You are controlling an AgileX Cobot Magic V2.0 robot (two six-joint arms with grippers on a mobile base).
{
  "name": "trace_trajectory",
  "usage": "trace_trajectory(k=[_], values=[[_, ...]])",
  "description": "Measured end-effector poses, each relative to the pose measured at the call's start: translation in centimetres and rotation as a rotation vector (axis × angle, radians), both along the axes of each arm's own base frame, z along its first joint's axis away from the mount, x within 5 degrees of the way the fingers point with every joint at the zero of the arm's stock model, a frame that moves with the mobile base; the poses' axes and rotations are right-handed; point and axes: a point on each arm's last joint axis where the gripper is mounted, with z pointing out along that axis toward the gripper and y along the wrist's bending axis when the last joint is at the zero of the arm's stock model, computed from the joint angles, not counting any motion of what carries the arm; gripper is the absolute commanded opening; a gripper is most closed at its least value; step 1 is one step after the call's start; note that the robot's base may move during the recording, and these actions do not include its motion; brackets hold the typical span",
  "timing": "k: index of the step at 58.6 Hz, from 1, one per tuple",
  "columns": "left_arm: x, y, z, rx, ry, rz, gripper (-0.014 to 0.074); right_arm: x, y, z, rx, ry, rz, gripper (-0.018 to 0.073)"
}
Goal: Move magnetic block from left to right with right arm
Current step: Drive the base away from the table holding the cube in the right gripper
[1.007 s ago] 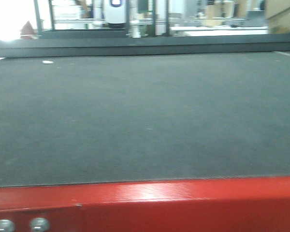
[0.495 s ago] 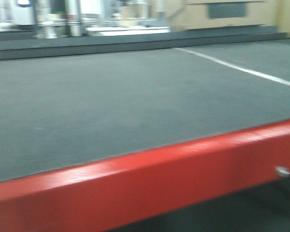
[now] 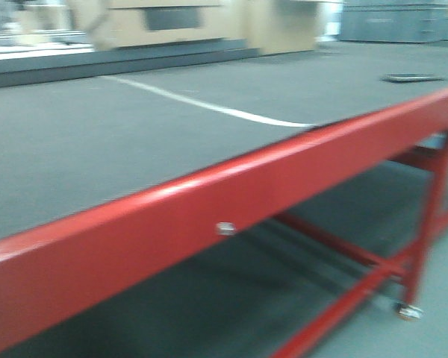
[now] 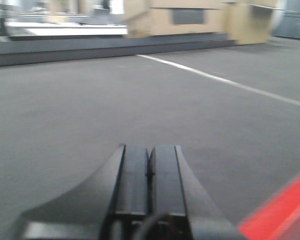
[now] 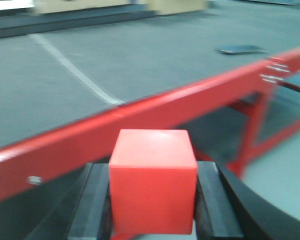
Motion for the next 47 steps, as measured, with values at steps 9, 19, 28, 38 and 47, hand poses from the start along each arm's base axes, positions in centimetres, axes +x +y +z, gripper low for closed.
trace_trajectory(k=[9,19,28,38,47], values=[[0.0,0.0,0.0,0.0,0.0,0.0,-0.0117,0.0,0.0,0.0,0.0,0.0,0.0,0.0192],[0.0,0.0,0.0,0.0,0.0,0.0,-0.0117,0.0,0.0,-0.01,0.0,0.001,0.0,0.0192],[0.0,0.0,0.0,0.0,0.0,0.0,-0.0117,0.0,0.0,-0.01,0.0,0.001,0.0,0.0192],[0.0,0.0,0.0,0.0,0.0,0.0,-0.0117,0.0,0.0,-0.01,0.0,0.001,0.0,0.0192],[0.0,0.0,0.0,0.0,0.0,0.0,-0.0117,0.0,0.0,-0.01,0.0,0.001,0.0,0.0192]])
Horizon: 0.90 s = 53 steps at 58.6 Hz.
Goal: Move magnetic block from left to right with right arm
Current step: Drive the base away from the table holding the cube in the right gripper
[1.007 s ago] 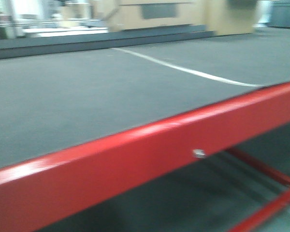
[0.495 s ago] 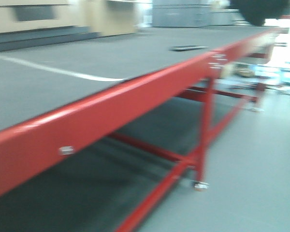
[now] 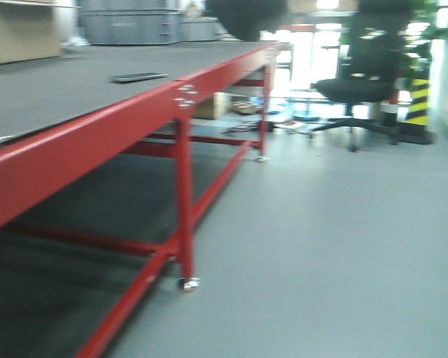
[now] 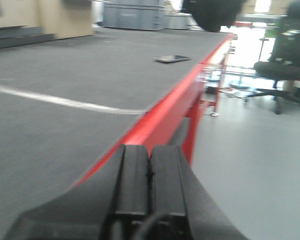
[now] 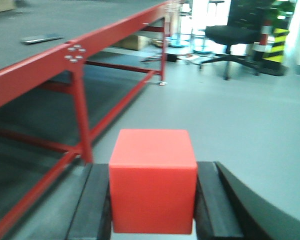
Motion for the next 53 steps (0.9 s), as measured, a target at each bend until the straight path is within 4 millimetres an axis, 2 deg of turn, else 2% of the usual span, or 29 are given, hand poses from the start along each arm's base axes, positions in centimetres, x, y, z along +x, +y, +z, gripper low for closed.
trace_trajectory(k=[53], values=[[0.0,0.0,0.0,0.0,0.0,0.0,-0.0117,0.0,0.0,0.0,0.0,0.0,0.0,0.0192]])
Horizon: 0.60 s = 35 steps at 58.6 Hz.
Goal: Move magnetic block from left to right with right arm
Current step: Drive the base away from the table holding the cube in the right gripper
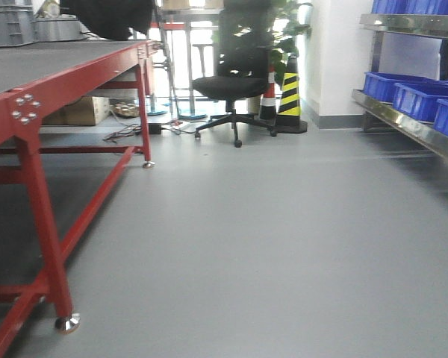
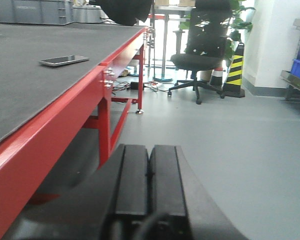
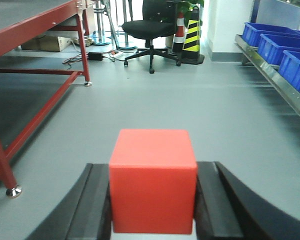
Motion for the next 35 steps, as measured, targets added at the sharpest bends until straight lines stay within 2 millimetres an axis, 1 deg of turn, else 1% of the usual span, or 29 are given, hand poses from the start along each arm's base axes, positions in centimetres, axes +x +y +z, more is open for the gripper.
trace_trajectory(k=[35], values=[[0.0,0.0,0.0,0.0,0.0,0.0,-0.0117,0.0,0.0,0.0,0.0,0.0,0.0,0.0192]])
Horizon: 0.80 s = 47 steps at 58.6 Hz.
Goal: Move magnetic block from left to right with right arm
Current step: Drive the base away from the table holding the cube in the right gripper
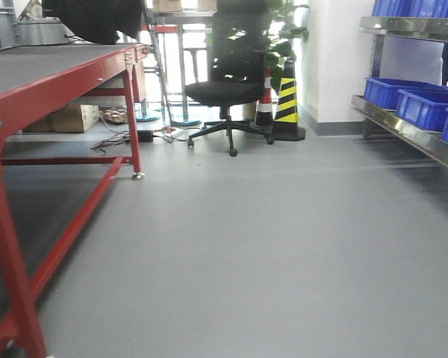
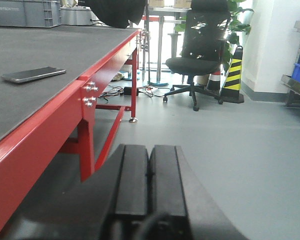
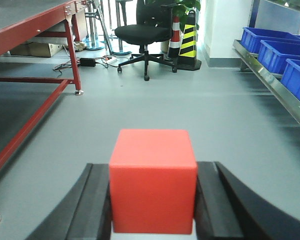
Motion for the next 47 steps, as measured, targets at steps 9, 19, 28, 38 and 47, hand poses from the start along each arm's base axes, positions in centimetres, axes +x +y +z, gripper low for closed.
trace_trajectory(k=[9,19,28,38,47], values=[[0.0,0.0,0.0,0.0,0.0,0.0,-0.0117,0.0,0.0,0.0,0.0,0.0,0.0,0.0192],[0.0,0.0,0.0,0.0,0.0,0.0,-0.0117,0.0,0.0,0.0,0.0,0.0,0.0,0.0192],[0.0,0.0,0.0,0.0,0.0,0.0,-0.0117,0.0,0.0,0.0,0.0,0.0,0.0,0.0192],[0.0,0.0,0.0,0.0,0.0,0.0,-0.0117,0.0,0.0,0.0,0.0,0.0,0.0,0.0192],[0.0,0.0,0.0,0.0,0.0,0.0,-0.0117,0.0,0.0,0.0,0.0,0.0,0.0,0.0192]])
